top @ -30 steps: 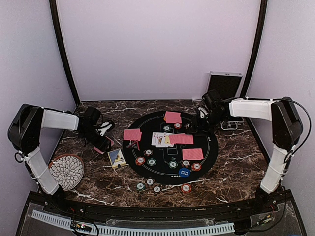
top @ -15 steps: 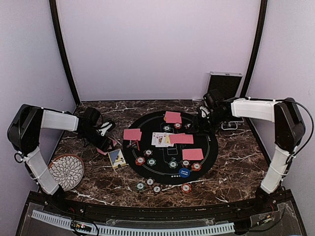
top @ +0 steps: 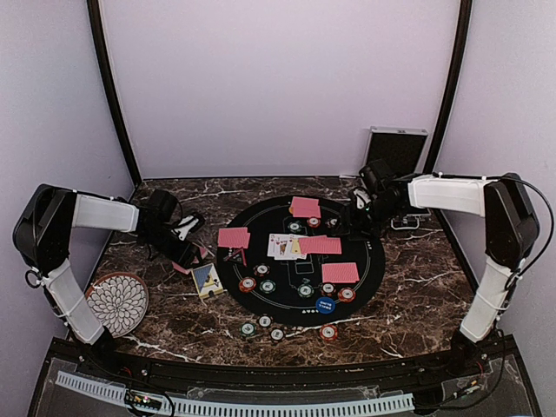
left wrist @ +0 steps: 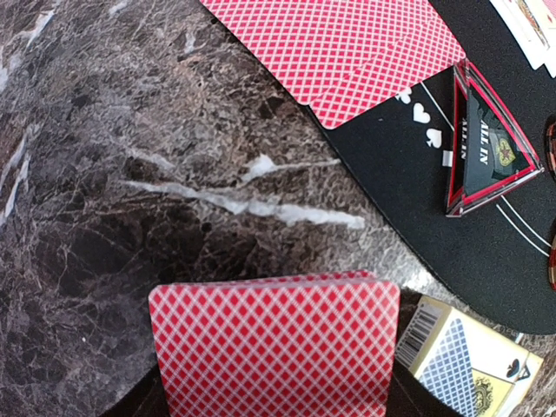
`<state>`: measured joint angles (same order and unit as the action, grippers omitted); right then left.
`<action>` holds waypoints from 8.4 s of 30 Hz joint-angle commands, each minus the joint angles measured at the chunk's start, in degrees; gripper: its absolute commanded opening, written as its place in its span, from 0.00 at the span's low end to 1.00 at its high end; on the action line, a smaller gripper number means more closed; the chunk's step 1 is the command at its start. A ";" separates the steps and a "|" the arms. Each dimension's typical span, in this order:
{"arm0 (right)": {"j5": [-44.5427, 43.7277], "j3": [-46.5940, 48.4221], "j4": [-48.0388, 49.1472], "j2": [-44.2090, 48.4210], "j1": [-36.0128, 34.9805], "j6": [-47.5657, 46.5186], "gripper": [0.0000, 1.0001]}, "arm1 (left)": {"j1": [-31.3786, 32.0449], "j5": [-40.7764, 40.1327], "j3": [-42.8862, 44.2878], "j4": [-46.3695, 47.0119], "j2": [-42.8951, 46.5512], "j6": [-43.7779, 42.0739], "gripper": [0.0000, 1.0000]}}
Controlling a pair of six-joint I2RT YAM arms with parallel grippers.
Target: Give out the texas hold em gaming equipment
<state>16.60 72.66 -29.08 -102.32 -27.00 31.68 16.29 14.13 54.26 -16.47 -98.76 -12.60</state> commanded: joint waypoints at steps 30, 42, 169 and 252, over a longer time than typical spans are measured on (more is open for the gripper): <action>-2.24 -0.89 1.60 5.55 -0.11 0.98 0.69 | -3.79 -0.34 3.25 -4.84 4.79 -1.73 0.99; -3.17 -1.68 2.36 6.54 0.28 1.82 0.72 | -5.01 6.55 13.01 -3.82 0.16 -2.96 0.99; 3.96 -7.10 5.20 12.97 1.60 3.04 0.57 | 0.49 -9.18 17.43 -5.51 -15.52 -26.84 0.74; -62.62 -58.99 95.98 21.84 14.44 -29.17 0.99 | -22.18 -1.62 -37.53 83.17 14.05 10.59 0.99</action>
<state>-46.89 14.81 57.67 -78.28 -12.95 5.21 -6.13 10.50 20.49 54.74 -84.29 -3.07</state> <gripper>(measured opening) 0.986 0.988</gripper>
